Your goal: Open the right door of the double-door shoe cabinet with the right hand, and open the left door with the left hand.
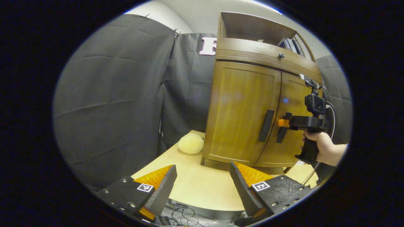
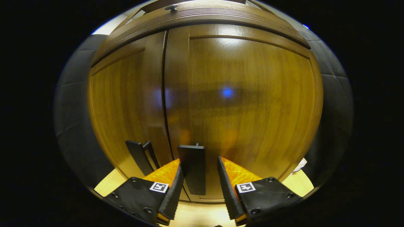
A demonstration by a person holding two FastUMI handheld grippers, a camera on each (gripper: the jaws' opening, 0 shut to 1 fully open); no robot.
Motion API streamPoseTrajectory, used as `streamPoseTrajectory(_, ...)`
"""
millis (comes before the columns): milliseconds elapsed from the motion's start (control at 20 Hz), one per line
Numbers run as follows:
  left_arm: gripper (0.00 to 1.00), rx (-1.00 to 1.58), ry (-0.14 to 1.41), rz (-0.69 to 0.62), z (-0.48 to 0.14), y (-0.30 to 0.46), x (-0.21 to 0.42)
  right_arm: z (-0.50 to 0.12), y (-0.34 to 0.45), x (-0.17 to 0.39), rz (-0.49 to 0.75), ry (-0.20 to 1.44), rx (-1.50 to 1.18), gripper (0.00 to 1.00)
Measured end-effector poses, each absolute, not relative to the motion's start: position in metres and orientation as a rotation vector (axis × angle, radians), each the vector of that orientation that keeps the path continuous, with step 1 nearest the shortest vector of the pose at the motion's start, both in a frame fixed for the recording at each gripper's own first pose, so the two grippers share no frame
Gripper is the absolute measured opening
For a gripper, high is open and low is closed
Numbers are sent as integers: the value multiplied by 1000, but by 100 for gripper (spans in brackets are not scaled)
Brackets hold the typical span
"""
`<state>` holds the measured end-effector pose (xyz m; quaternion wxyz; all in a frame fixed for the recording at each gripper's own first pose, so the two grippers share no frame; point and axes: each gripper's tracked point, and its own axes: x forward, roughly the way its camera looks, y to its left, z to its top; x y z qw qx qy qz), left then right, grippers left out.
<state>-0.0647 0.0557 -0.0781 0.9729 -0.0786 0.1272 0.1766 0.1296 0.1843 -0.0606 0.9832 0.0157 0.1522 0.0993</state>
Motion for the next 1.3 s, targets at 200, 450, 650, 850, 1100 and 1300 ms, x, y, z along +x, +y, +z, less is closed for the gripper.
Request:
streamPoseTrajectory(200,98,-139,242,336,-74,53,-67,-35,177,123,182,315,27,39)
streamPoseTrajectory(450,98,-114,236,318,-69,49,-67,-54,185,126,194,270,8,30)
streamPoseTrajectory(650,98,-104,236,318,-71,50,-68,-53,185,126,205,258,52,27)
streamPoseTrajectory(850,99,-102,233,319,-71,48,-69,-52,187,120,256,268,31,14)
streamPoseTrajectory(1100,98,-103,210,345,-64,53,-66,-53,184,106,290,270,-8,11)
streamPoseTrajectory(1300,98,-94,201,346,-58,57,-63,-54,181,93,303,276,-5,11)
